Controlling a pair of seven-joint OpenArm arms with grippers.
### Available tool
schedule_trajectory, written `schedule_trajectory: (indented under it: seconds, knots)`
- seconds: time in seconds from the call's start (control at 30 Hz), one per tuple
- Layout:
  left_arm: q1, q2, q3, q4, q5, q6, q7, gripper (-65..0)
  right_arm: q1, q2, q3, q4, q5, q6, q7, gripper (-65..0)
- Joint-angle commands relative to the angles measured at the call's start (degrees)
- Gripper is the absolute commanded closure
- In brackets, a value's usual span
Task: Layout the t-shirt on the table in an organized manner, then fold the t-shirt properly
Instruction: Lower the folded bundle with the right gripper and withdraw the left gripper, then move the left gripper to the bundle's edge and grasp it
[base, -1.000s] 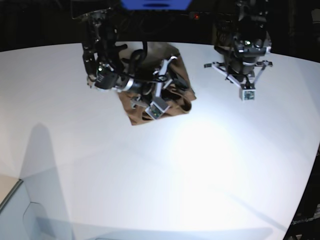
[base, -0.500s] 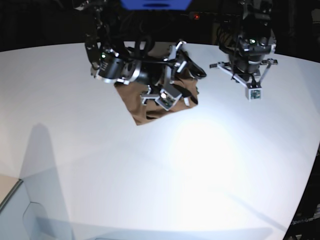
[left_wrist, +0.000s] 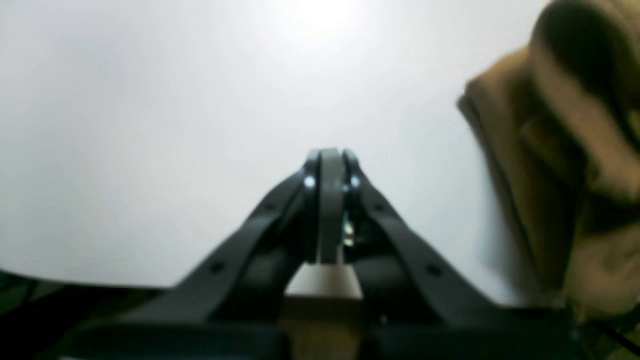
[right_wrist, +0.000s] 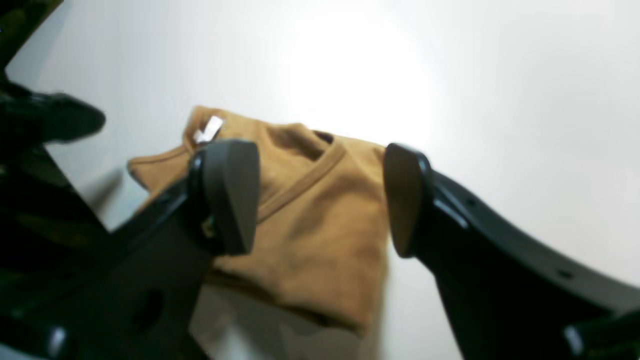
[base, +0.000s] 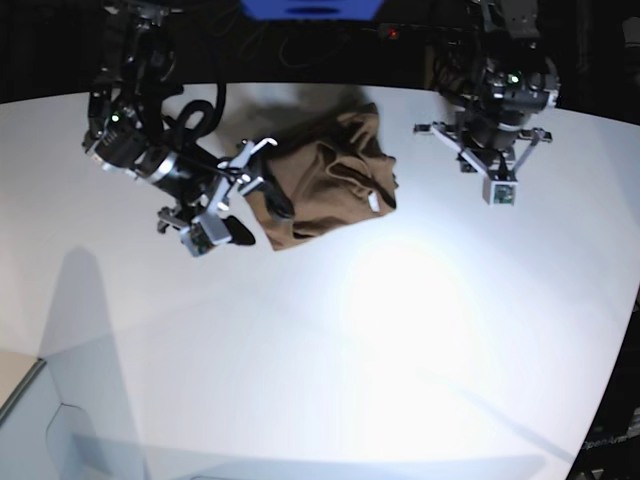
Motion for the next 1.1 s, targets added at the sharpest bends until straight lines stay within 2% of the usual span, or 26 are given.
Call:
schedule_trajectory:
  seconds: [0.0, 0.17, 0.43, 0.63, 0.8, 0.97, 1.07]
  knots:
    - [-0.3, 0.0, -0.9, 1.2, -0.2, -0.5, -0.6, -0.2, -1.3, -0.3, -1.3, 0.9, 1.3, -0.1, 1.4, -39.5]
    - [-1.3, -0.1, -3.3, 1.2, -0.2, -0.8, -0.4, -0.2, -3.7, -0.3, -8.4, 0.0, 1.2, -0.1, 1.4, -39.5]
    - [-0.8, -0.1, -6.5, 1.2, -0.2, -0.9, -0.4, -0.2, -1.4, 0.0, -15.1, -10.0, 1.2, -0.1, 1.4, -39.5]
    - [-0.8, -0.1, -7.1, 1.2, -0.2, -0.9, -0.4, -0.2, -1.1, 1.2, -23.6, -10.0, 1.2, -0.1, 1.4, -39.5]
    - [-0.8, -0.1, -6.9, 1.2, -0.2, -1.0, -0.4, -0.6, -1.1, 2.0, -27.7, -8.7, 1.2, -0.1, 1.4, -39.5]
    - [-0.9, 0.2, -6.8, 1.2, -0.3, -1.0, -0.4, -0.6, -1.2, 3.4, -28.7, -3.2, 1.2, -0.1, 1.4, -39.5]
    - [-0.7, 0.7, -7.1, 1.2, -2.7, -1.0, -0.4, -1.6, -1.6, 3.4, -25.4, -0.1, 1.2, -0.1, 1.4, -39.5]
